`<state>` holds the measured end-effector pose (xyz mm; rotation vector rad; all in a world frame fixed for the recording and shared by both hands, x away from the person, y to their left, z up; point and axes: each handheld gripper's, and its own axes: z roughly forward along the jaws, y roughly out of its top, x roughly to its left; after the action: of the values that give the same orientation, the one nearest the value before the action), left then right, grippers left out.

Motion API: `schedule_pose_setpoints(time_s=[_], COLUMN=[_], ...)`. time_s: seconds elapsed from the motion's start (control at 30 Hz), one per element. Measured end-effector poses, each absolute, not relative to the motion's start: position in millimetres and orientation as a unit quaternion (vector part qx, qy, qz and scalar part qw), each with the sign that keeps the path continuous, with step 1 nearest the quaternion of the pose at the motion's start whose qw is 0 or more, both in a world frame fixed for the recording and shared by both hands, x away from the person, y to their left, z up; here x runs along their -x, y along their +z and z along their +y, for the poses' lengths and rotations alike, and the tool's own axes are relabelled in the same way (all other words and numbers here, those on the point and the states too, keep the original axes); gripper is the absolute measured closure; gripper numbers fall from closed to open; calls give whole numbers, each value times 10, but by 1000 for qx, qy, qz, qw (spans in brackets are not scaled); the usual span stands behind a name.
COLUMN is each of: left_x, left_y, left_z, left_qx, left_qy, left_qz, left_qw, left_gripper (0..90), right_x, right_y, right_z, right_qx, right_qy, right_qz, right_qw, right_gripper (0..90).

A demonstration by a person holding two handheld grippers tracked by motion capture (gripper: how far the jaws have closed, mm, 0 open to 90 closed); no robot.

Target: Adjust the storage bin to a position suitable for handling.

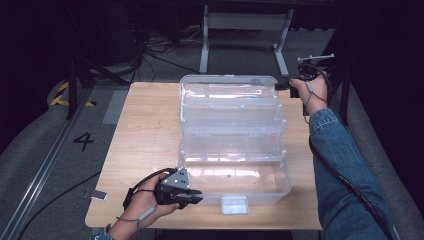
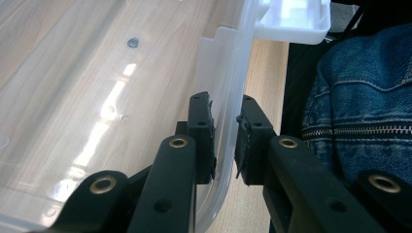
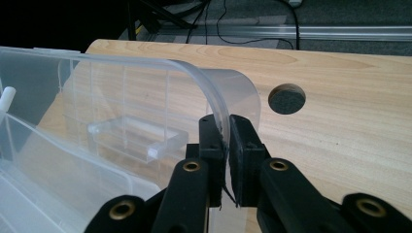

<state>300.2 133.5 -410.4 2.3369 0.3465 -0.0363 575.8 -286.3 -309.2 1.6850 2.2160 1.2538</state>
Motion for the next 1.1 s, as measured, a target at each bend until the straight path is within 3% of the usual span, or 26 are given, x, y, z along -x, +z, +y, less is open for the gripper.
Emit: schedule_pose_setpoints(time_s=[1.1], left_x=[-3012], left_y=[-4113], left_z=[1337], left_qx=[-915], left_qy=[-20], left_qz=[138], left_qw=[380], left_gripper=[795], right_x=[-6047], right_y=[-3407], right_z=[-2850], right_qx=[-599], right_qy=[377], right_qz=[706], right_qw=[-14], right_gripper=[851])
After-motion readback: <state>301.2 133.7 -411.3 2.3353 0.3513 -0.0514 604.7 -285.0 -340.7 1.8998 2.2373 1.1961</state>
